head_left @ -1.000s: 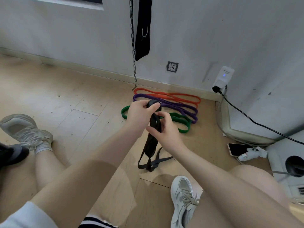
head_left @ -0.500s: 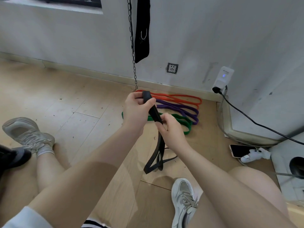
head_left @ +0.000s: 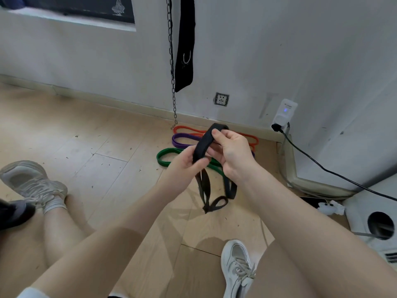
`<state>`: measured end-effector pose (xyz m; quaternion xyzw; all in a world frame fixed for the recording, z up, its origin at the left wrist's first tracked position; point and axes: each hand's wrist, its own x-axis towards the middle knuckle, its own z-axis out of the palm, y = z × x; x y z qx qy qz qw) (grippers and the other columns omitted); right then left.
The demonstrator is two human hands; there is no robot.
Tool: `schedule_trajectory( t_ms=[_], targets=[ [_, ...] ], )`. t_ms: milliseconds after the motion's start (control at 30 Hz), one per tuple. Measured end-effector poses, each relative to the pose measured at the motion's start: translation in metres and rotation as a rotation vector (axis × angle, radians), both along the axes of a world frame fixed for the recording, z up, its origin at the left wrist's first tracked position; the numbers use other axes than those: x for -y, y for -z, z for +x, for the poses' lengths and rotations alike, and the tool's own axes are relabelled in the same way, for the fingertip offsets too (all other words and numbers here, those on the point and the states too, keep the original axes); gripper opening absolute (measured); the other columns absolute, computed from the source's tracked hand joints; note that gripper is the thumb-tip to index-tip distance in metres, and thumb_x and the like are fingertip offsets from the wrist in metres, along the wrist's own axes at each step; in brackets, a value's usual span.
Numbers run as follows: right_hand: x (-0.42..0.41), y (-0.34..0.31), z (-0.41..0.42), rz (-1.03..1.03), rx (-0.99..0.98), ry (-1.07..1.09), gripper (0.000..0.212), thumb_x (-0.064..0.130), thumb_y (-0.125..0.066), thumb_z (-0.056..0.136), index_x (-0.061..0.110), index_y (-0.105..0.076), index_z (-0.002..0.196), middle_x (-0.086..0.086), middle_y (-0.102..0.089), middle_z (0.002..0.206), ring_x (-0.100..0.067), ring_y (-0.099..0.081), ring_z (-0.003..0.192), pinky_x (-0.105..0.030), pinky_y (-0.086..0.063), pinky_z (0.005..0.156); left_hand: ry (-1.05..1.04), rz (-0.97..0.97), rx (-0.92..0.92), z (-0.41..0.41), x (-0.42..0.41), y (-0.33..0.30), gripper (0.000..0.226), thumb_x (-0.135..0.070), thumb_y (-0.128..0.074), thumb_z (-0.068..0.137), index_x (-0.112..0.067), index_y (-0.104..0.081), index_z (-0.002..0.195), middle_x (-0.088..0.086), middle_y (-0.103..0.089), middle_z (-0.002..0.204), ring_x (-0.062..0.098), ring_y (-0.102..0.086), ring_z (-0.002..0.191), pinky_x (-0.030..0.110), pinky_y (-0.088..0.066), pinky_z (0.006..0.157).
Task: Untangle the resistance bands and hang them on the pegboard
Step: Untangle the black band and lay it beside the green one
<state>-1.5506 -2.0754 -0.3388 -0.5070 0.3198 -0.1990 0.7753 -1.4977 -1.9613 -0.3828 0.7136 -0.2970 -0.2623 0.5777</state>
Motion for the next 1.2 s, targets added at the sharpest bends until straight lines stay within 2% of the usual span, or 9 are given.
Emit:
schedule_trajectory(
  t_ms=[167, 367, 567, 700, 800, 900, 933, 1033, 1200],
  targets=[
    [0.011, -0.038, 0.004, 0.13, 0.154, 0.079, 0.006, 0.006, -0.052, 0.093, 0.003, -0.058, 0.095, -0.011, -0.066, 0.088, -0.022, -0.067, 0.082, -0.031, -0.059, 0.069, 0.041, 0.072, 0.19, 0.01, -0.004, -0.019, 0.045, -0.008, -0.066, 0.082, -0.019, -0.047, 0.121, -0.005, -0.062, 0.107, 0.013, -0.063, 0.1, 0.039, -0.053, 0.091],
    [0.038, -0.073, -0.003, 0.258, 0.35, 0.22, 0.011, 0.0, -0.054, 0.091, 0.002, -0.057, 0.08, -0.005, -0.068, 0.056, -0.014, -0.069, 0.056, -0.024, -0.056, 0.052, 0.05, -0.016, 0.212, 0.027, -0.005, -0.053, 0.033, -0.007, -0.067, 0.081, -0.02, -0.055, 0.109, 0.002, -0.063, 0.097, 0.017, -0.068, 0.09, 0.039, -0.057, 0.083],
    [0.06, -0.079, -0.01, 0.316, 0.368, 0.297, 0.012, 0.005, -0.054, 0.092, -0.001, -0.056, 0.082, -0.009, -0.068, 0.058, -0.016, -0.069, 0.054, -0.022, -0.055, 0.048, 0.025, -0.118, 0.503, 0.028, 0.0, -0.098, 0.033, -0.01, -0.062, 0.085, -0.023, -0.057, 0.114, -0.007, -0.063, 0.099, 0.01, -0.065, 0.086, 0.027, -0.054, 0.083],
    [0.06, -0.065, -0.018, 0.033, -0.14, 0.02, 0.03, 0.026, -0.05, 0.096, -0.002, -0.056, 0.087, -0.016, -0.067, 0.078, -0.02, -0.067, 0.067, -0.022, -0.055, 0.049, -0.022, -0.1, 0.648, 0.033, 0.002, -0.122, 0.033, -0.012, -0.061, 0.086, -0.019, -0.06, 0.119, -0.004, -0.06, 0.094, 0.008, -0.058, 0.08, 0.014, -0.046, 0.076],
    [0.049, -0.061, -0.025, -0.46, -0.466, -0.155, 0.039, 0.032, -0.049, 0.096, 0.005, -0.061, 0.071, -0.004, -0.063, 0.054, -0.013, -0.055, 0.047, -0.021, -0.044, 0.044, 0.031, 0.011, 0.684, 0.04, 0.001, -0.127, 0.033, -0.013, -0.062, 0.086, -0.019, -0.062, 0.118, -0.004, -0.063, 0.095, 0.004, -0.057, 0.078, 0.008, -0.043, 0.071],
    [0.03, -0.069, -0.022, -0.999, -0.254, -0.177, 0.006, 0.021, -0.058, 0.09, 0.015, -0.058, 0.09, 0.004, -0.06, 0.084, -0.009, -0.055, 0.075, -0.021, -0.044, 0.067, 0.126, 0.114, 0.657, 0.04, 0.004, -0.123, 0.035, -0.013, -0.065, 0.084, -0.018, -0.059, 0.118, -0.004, -0.066, 0.102, 0.005, -0.061, 0.089, 0.01, -0.045, 0.082],
    [0.023, -0.072, -0.019, -1.064, -0.163, -0.269, 0.018, 0.016, -0.059, 0.089, 0.018, -0.054, 0.106, 0.006, -0.058, 0.101, -0.008, -0.055, 0.092, -0.021, -0.044, 0.08, 0.139, 0.103, 0.615, 0.039, 0.006, -0.122, 0.037, -0.012, -0.067, 0.082, -0.017, -0.055, 0.117, -0.003, -0.067, 0.101, 0.006, -0.062, 0.089, 0.013, -0.046, 0.084],
    [0.013, -0.073, -0.014, -0.977, -0.018, -0.525, 0.045, 0.007, -0.056, 0.089, 0.025, -0.038, 0.127, 0.008, -0.055, 0.118, -0.005, -0.052, 0.111, -0.016, -0.041, 0.087, 0.157, 0.044, 0.479, 0.04, 0.006, -0.119, 0.043, -0.007, -0.068, 0.08, -0.017, -0.042, 0.113, -0.003, -0.07, 0.094, 0.005, -0.062, 0.081, 0.02, -0.048, 0.082],
    [0.021, -0.057, -0.005, -1.029, -0.075, -0.517, 0.035, 0.01, -0.06, 0.089, 0.019, -0.051, 0.121, -0.001, -0.066, 0.112, -0.011, -0.063, 0.103, -0.031, -0.05, 0.095, 0.22, 0.076, 0.33, 0.046, -0.002, -0.099, 0.049, 0.004, -0.061, 0.081, -0.017, -0.037, 0.119, -0.002, -0.065, 0.096, 0.015, -0.063, 0.088, 0.032, -0.052, 0.087]
  ],
)
